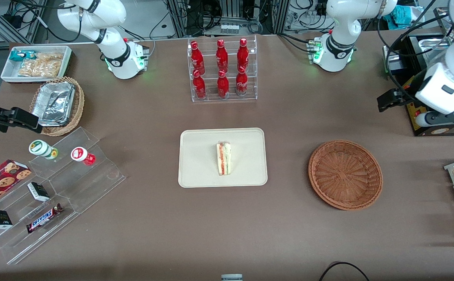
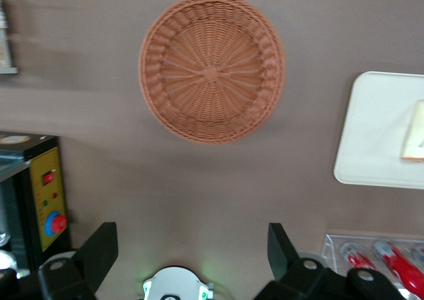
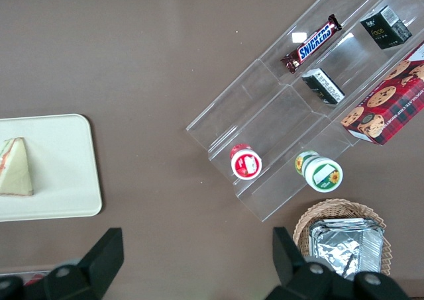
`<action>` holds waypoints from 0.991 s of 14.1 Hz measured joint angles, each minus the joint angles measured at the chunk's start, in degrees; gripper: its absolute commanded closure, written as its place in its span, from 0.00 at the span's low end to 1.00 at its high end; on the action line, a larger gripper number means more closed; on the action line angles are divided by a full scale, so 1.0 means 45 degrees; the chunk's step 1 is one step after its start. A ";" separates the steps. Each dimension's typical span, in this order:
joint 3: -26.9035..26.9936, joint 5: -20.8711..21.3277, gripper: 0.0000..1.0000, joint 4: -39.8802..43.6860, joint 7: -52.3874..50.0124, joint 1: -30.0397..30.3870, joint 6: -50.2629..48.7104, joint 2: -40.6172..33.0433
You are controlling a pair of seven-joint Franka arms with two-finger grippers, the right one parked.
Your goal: Place sandwich from basket to tray
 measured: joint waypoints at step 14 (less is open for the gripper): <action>-0.0032 0.0120 0.00 0.0377 0.0964 0.0475 0.0289 0.0016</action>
